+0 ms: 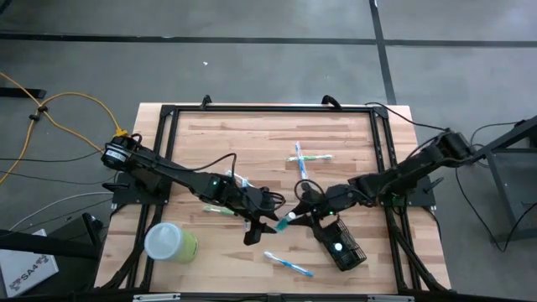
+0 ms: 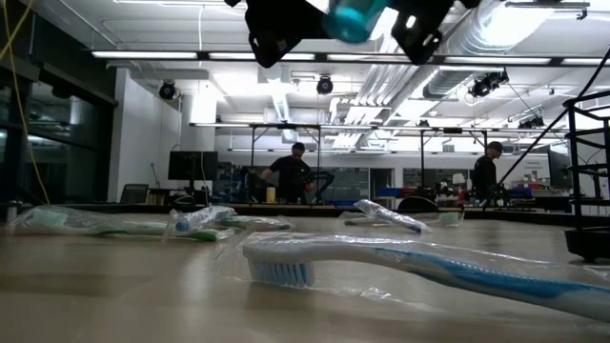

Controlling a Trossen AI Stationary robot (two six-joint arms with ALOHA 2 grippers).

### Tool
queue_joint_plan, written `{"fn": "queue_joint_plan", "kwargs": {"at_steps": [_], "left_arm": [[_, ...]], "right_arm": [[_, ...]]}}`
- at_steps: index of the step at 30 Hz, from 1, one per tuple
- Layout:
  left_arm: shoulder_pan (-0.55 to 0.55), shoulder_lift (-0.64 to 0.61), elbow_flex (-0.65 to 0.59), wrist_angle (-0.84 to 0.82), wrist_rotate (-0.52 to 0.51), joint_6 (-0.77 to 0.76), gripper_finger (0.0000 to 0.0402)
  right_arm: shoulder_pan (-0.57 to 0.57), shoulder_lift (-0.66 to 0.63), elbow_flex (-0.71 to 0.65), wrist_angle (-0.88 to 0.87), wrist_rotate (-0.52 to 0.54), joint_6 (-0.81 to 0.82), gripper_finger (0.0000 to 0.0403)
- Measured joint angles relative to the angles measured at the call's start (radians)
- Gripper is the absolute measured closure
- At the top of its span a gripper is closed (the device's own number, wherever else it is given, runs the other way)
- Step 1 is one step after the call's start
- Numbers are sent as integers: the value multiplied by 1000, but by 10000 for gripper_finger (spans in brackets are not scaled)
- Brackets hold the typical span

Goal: Pick & Place toothbrushing station
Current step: Put the blue mouthwash into the middle section of the black wire organizer

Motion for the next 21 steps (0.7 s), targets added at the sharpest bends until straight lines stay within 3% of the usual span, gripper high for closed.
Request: {"fn": "queue_joint_plan", "kwargs": {"at_steps": [14, 21], "left_arm": [[-11, 0, 0, -1, 0, -2, 206], [-11, 0, 0, -1, -1, 8, 206]], "right_arm": [[178, -195, 0, -335, 303, 101, 319], [282, -232, 0, -470, 397, 192, 319]]}}
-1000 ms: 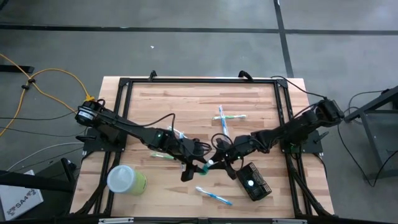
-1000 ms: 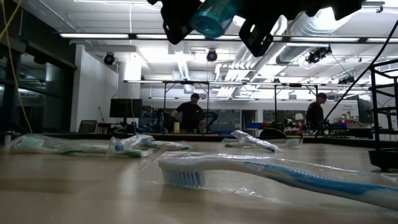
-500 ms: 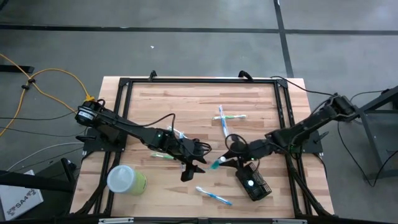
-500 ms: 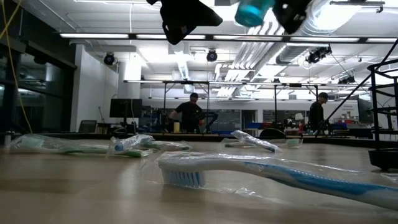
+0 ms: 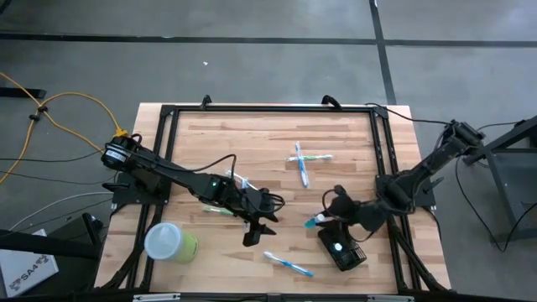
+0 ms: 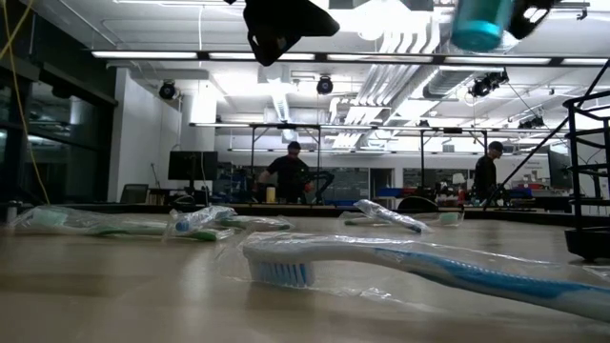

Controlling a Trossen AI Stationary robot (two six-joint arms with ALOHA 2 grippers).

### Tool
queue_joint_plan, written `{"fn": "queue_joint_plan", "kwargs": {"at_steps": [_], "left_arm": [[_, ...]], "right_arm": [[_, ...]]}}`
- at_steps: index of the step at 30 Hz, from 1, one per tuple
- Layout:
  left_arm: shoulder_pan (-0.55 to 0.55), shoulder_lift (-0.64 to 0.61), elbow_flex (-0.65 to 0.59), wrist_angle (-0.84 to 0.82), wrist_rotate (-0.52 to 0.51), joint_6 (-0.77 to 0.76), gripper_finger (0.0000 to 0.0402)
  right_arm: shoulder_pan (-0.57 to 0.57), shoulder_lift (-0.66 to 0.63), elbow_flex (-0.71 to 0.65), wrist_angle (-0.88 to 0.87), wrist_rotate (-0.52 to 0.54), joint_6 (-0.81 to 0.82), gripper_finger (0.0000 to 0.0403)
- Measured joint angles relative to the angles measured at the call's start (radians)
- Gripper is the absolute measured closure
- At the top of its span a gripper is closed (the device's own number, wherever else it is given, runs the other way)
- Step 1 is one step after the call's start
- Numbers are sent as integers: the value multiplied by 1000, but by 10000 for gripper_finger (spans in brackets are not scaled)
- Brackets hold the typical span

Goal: Pick & Place toothbrushing station
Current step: Put the blue mouthwash into the middle section of the black wire organizer

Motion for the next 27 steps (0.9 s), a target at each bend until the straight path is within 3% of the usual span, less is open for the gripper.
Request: {"fn": "queue_joint_plan", "kwargs": {"at_steps": [8, 18, 27], "left_arm": [[0, 0, 0, 10, -1, 0, 206], [0, 0, 0, 65, -2, -1, 206], [0, -1, 0, 100, -2, -4, 206]], "right_arm": [[147, -36, 0, -95, 46, 52, 319], [358, -93, 0, -243, 194, 144, 319], [464, -91, 0, -257, 252, 187, 319]]}}
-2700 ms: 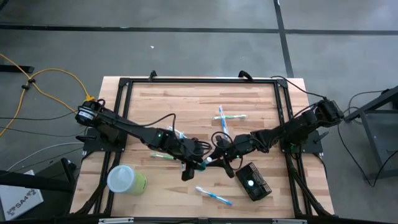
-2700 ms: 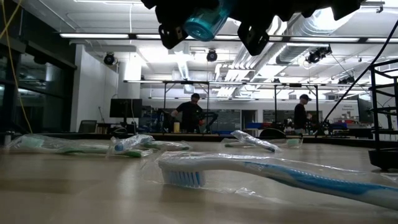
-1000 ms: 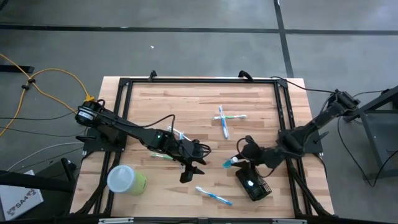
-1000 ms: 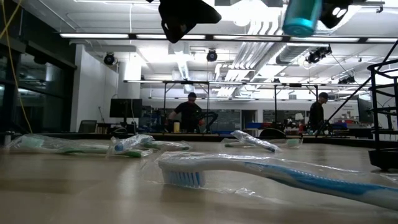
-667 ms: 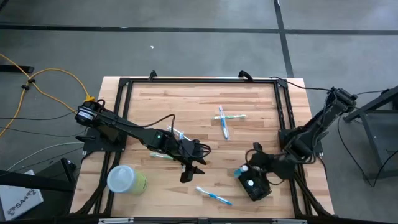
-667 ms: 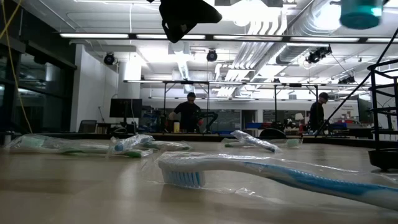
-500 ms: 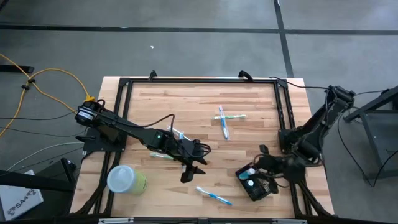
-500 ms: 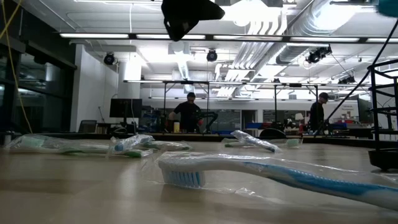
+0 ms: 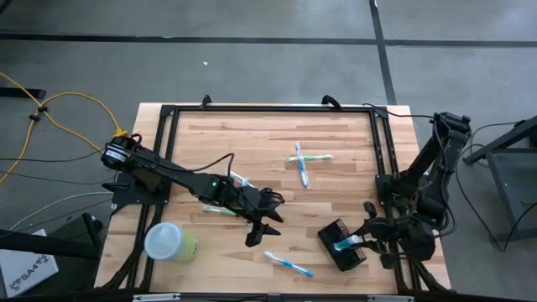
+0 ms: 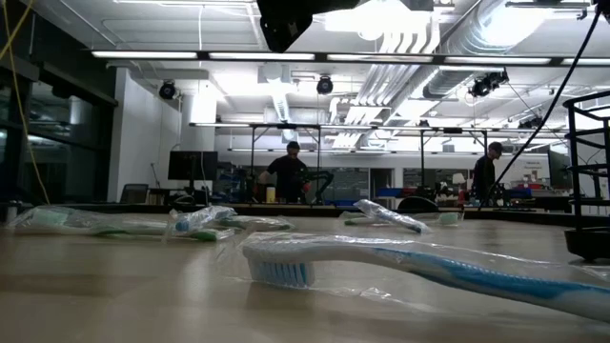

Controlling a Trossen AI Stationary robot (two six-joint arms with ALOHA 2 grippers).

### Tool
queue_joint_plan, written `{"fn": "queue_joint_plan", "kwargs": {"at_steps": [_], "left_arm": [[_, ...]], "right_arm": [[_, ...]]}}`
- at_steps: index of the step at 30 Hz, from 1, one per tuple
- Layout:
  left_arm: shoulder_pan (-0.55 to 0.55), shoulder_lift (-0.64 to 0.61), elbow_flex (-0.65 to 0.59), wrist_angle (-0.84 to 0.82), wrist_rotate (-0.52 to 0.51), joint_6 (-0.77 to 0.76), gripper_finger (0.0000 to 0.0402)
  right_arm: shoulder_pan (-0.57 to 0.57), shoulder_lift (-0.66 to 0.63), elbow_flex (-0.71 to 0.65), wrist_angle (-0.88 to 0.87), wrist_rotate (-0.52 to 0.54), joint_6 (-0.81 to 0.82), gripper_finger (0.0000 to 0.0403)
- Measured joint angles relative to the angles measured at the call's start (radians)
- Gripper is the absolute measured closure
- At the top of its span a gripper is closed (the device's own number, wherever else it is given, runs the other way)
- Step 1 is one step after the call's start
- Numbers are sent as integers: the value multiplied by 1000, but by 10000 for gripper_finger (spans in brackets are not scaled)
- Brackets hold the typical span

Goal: Pick & Place toothbrushing station
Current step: Put the blue mouthwash into the middle section of the black wire organizer

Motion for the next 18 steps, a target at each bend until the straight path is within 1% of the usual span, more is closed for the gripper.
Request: {"fn": "queue_joint_plan", "kwargs": {"at_steps": [8, 18], "left_arm": [[0, 0, 0, 1, 0, -13, 206], [0, 0, 0, 3, 0, -15, 206]], "right_arm": [[50, 14, 0, -71, 55, 84, 319], [56, 70, 0, -68, 30, 132, 319]]}}
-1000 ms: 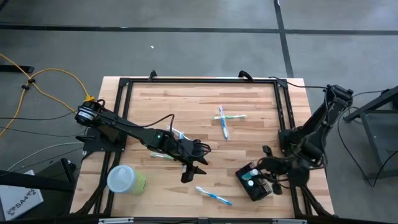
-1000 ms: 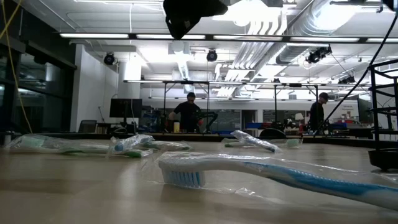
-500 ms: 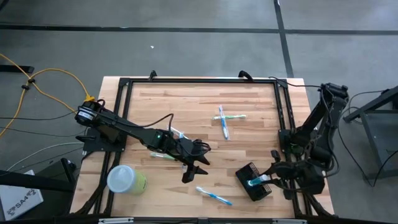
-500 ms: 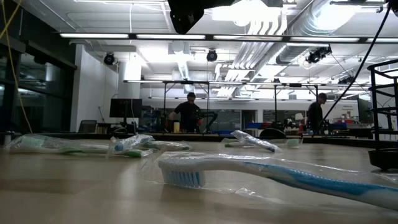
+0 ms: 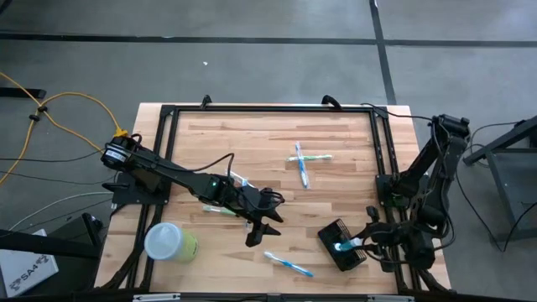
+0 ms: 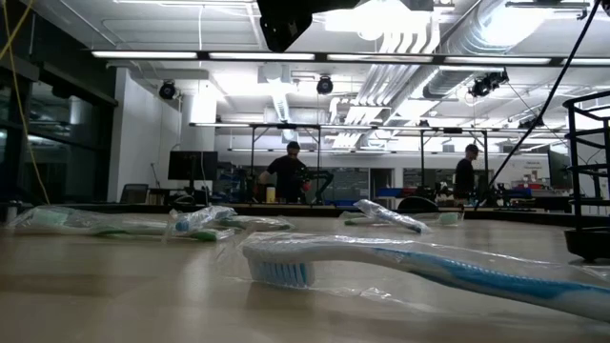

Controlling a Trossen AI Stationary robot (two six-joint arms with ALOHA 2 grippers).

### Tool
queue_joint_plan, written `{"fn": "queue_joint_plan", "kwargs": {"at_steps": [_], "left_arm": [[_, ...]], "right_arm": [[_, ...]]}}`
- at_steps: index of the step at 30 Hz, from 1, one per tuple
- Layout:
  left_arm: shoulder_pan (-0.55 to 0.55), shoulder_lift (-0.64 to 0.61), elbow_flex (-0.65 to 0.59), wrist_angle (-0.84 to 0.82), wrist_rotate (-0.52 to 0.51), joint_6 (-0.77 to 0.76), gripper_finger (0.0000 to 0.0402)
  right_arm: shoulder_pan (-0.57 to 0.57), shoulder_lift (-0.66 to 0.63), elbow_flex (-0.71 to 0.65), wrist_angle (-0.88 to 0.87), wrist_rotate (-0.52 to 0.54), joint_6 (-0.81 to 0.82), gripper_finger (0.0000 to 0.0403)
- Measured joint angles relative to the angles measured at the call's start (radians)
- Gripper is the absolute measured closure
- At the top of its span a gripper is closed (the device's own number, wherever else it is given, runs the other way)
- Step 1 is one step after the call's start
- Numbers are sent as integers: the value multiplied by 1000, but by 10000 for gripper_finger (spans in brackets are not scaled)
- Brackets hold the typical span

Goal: Pick & Place toothbrushing station
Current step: Put the blue mouthwash into the middle section of the black wire organizer

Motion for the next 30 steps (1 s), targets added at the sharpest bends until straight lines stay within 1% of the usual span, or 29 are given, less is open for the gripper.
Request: {"fn": "queue_joint_plan", "kwargs": {"at_steps": [15, 30], "left_arm": [[0, 0, 0, 2, 0, 0, 206], [0, 0, 0, 2, 0, 0, 206]], "right_arm": [[0, 69, 0, -2, -63, 96, 319], [-3, 78, 0, -1, -70, 100, 319]]}}
